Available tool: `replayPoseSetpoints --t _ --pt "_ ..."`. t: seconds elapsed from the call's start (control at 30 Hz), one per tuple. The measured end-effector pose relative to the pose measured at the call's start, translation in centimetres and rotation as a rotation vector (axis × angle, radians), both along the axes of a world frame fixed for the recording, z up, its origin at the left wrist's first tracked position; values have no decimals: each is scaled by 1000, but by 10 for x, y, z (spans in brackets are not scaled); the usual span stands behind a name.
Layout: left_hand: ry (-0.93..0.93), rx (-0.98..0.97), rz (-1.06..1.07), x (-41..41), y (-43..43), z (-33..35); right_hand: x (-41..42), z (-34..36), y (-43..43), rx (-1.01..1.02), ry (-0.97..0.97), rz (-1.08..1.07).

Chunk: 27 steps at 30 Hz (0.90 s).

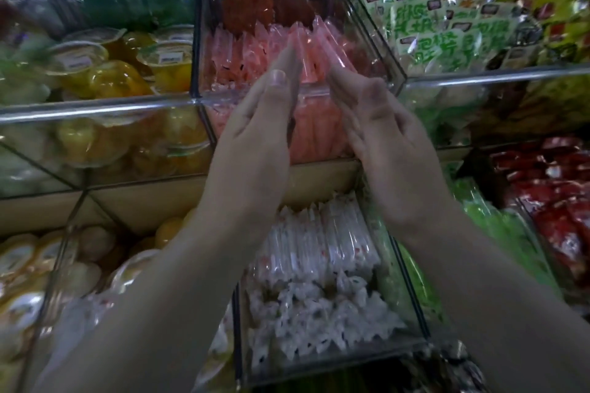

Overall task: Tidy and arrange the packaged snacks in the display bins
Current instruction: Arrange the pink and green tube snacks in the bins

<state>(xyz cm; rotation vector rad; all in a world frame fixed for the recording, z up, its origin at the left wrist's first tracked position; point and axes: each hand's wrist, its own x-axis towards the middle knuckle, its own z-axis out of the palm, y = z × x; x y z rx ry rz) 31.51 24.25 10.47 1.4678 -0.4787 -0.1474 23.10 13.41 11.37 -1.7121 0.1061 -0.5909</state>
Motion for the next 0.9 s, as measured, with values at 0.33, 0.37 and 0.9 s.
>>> replayPoseSetpoints --t 0.33,0.37,0.9 --pt "-25 38 -2 -58 40 -42 -66 -37 38 1 17 -7" --pt "-29 35 -4 -64 44 -46 -73 -40 41 3 16 -7" --pt "54 -69 -121 -155 61 -87 -157 -84 59 49 73 -34"
